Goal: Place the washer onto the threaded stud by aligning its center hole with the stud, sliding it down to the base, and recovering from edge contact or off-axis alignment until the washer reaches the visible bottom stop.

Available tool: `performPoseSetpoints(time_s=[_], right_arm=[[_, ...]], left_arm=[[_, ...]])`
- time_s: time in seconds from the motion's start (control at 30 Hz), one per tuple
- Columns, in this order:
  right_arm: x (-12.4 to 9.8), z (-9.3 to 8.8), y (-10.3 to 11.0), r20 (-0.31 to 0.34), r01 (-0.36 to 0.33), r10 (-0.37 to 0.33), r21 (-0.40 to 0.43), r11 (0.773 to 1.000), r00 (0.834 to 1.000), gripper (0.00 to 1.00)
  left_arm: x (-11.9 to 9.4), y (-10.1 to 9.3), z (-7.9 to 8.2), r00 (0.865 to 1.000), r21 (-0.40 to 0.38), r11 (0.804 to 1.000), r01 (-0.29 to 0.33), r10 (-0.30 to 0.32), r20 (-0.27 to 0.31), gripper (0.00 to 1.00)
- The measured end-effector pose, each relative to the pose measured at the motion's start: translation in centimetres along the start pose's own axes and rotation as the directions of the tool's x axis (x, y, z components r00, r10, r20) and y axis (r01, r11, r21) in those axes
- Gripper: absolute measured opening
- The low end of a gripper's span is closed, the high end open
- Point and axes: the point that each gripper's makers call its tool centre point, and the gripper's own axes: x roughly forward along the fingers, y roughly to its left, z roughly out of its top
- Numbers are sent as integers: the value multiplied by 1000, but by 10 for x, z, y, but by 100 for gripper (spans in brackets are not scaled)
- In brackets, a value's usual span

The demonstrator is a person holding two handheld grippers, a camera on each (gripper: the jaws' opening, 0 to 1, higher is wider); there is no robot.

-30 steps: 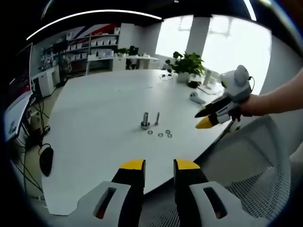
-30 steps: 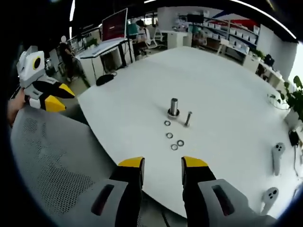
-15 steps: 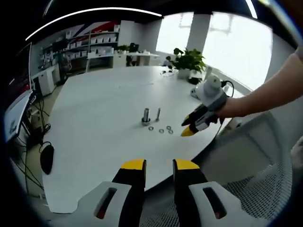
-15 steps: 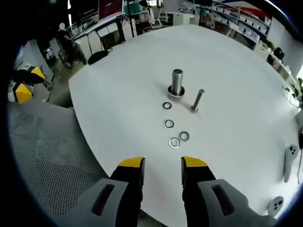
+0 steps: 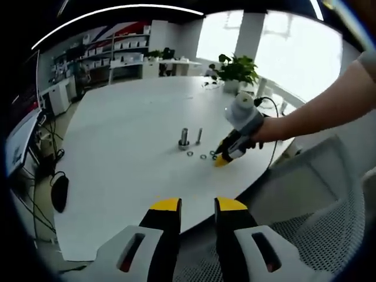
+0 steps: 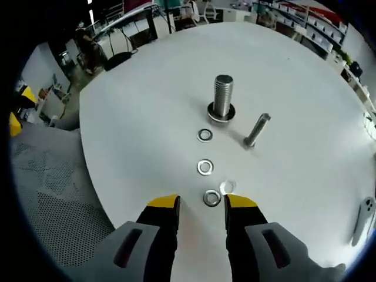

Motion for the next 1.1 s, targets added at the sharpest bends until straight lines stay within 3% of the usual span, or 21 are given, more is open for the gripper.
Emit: performPoseSetpoints(time_s=[0.2, 0.3, 0.43, 0.67, 0.77, 0.83, 0.87, 1.03, 1.1], right_arm=[[3, 5, 1, -5, 2, -3, -31, 1000, 1000, 30], [3, 0, 0, -40, 7, -14, -170, 985, 999, 25], [2, -4, -1, -66, 10, -29, -266, 964, 997, 21], [1, -2, 0, -84, -6, -18, -277, 961, 996, 20], [-1, -2, -3, -76, 23, -47, -289, 957, 996, 19], [1, -16, -1, -148, 2, -41, -250, 968, 988, 18], [2, -9, 0, -109, 2, -30, -246, 969, 994, 16], [4, -5, 1, -113, -3, -27, -260, 966, 993, 16], [5, -5, 2, -111, -13, -10, -209, 978, 994, 16]], left_arm=[[0, -3, 0, 1000, 14, 1000, 13, -13, -3, 20], [0, -1, 2, 1000, 8, 1000, 8, -8, 9, 19], [-1, -1, 5, 1000, 10, 1000, 8, -8, 27, 19], [-1, -1, 6, 999, 12, 1000, 8, -8, 33, 19], [-3, -2, 9, 999, 7, 1000, 8, -9, 48, 19], [-3, 0, 10, 998, 4, 1000, 3, -3, 59, 19], [-3, 0, 11, 998, 2, 1000, 2, -2, 62, 19], [-3, -2, 10, 998, 7, 1000, 8, -8, 59, 19], [-3, -2, 10, 998, 8, 1000, 9, -10, 56, 19]])
